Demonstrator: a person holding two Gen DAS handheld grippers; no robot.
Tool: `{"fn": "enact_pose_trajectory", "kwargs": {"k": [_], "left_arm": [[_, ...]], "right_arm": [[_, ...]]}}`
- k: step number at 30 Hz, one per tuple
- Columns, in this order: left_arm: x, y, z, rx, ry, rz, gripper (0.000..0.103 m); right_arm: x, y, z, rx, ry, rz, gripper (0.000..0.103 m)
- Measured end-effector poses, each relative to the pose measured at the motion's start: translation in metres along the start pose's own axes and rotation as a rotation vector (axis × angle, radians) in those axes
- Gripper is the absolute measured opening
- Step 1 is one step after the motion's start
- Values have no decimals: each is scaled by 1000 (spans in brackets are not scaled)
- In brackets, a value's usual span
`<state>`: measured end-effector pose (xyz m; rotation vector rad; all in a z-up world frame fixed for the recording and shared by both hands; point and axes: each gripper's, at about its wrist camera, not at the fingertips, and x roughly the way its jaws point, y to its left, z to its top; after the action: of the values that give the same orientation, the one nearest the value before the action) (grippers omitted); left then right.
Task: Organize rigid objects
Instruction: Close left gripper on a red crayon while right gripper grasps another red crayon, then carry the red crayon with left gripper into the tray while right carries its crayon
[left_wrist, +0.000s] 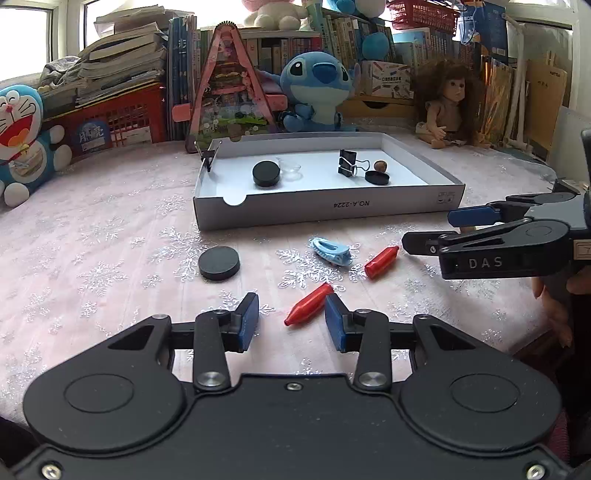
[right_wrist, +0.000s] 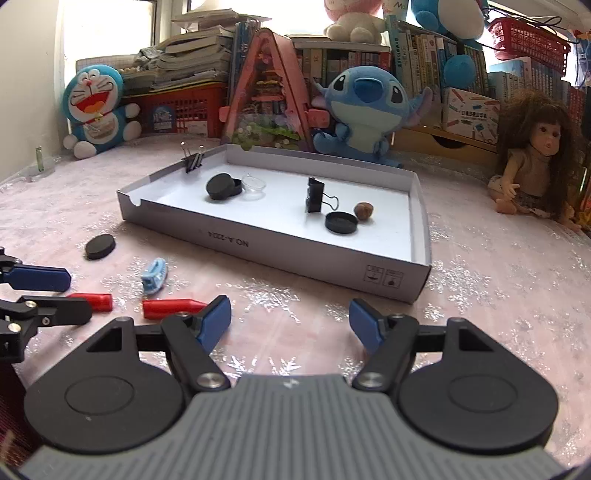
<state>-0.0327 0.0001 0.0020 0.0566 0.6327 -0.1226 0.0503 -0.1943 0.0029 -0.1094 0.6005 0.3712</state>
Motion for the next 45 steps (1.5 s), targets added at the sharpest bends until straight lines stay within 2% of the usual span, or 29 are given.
{"fn": "enact_pose_trajectory", "kwargs": {"k": [5, 10, 20, 24, 27, 42, 45], "left_arm": [[2, 12, 0, -39, 20, 51, 37], [6, 17, 3, -64, 15, 68, 37], [7, 9, 3, -35, -2, 49, 38], [5, 8, 2, -42, -11, 33, 44], [4, 6, 2, -45, -33, 19, 57], [15, -9, 2, -9, -35, -1, 59], [19, -10, 2, 1, -35, -7, 52]], "right_arm": [[-11, 13, 2, -10, -31, 67, 81], [-13, 30, -1, -14, -3, 108, 81], [-4, 45, -2, -12, 15, 104, 70], [-2, 46, -2, -1, 15, 113, 53], [-2, 46, -2, 5, 11, 110, 49], [-6, 29, -4, 53, 7, 62, 48], [-6, 28, -5, 55, 3, 56, 48]]}}
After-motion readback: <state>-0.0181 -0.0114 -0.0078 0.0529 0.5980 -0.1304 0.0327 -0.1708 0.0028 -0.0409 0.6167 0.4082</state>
